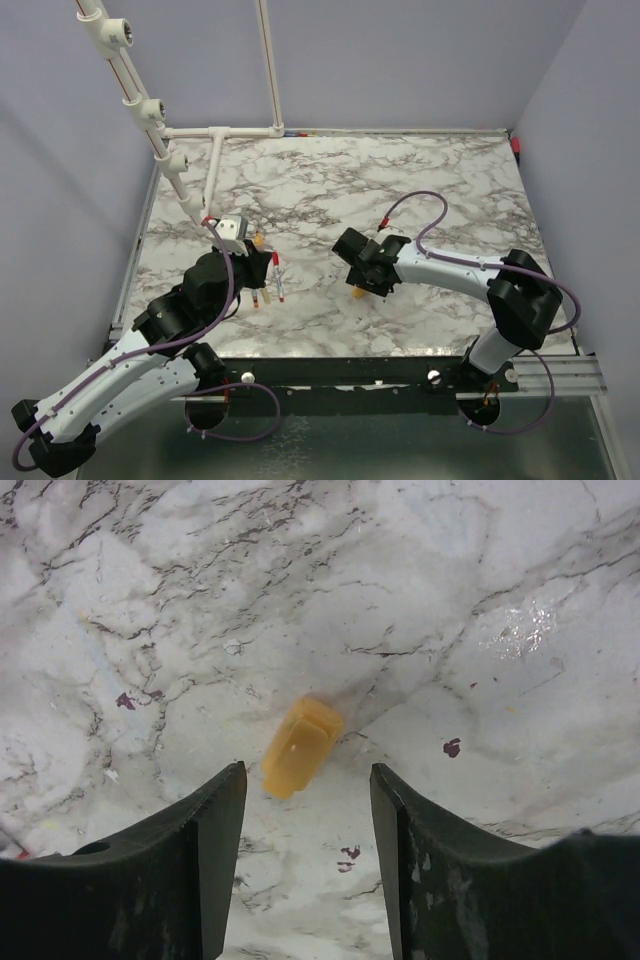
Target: Insert the pens into the pen caps
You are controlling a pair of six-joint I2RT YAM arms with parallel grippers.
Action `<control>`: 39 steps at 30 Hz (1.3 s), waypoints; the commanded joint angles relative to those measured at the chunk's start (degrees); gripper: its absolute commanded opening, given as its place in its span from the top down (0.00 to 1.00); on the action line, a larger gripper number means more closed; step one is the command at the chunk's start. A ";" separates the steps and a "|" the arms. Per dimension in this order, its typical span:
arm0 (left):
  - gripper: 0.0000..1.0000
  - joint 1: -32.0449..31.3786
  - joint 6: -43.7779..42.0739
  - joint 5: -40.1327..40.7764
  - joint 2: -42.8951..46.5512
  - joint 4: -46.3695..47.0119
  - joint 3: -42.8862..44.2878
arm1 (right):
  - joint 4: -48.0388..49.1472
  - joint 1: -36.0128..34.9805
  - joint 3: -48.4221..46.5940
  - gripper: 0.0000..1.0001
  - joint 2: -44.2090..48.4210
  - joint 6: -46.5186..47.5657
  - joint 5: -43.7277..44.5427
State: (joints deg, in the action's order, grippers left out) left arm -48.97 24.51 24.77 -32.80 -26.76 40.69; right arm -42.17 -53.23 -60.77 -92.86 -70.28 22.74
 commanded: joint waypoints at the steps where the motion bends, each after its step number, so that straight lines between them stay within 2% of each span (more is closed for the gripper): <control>1: 1.00 0.17 -0.74 -0.70 0.85 -0.66 -0.54 | -1.10 0.06 0.39 0.42 -1.71 -9.85 -0.53; 3: 1.00 0.18 -0.78 -0.91 0.85 -0.66 -0.50 | -1.06 0.06 0.63 0.38 -2.40 -12.32 0.33; 11: 1.00 0.13 -0.83 -1.13 1.12 -0.57 -0.49 | -3.03 0.15 -3.06 0.38 -7.60 -14.36 1.83; 22: 1.00 0.17 -0.78 -1.04 1.12 -0.57 -0.57 | -3.93 0.40 -2.96 0.47 -10.10 -16.60 3.07; 29: 1.00 0.13 -0.78 -0.96 0.90 -0.57 -0.53 | -4.39 0.47 -1.36 0.66 -9.41 -16.99 3.25; 34: 1.00 0.13 -0.70 -1.08 0.40 -0.57 -0.52 | -4.49 0.44 -1.29 0.98 -7.93 -16.04 4.15; 39: 1.00 0.10 -1.01 -2.41 -0.29 -0.41 -0.55 | -3.76 0.41 -2.06 0.99 -4.43 -11.31 5.98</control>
State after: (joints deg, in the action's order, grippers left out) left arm -48.97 24.34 24.67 -32.45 -26.79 40.69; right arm -44.91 -53.12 -62.98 -100.75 -84.75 24.67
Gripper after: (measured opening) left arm 0.178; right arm 0.084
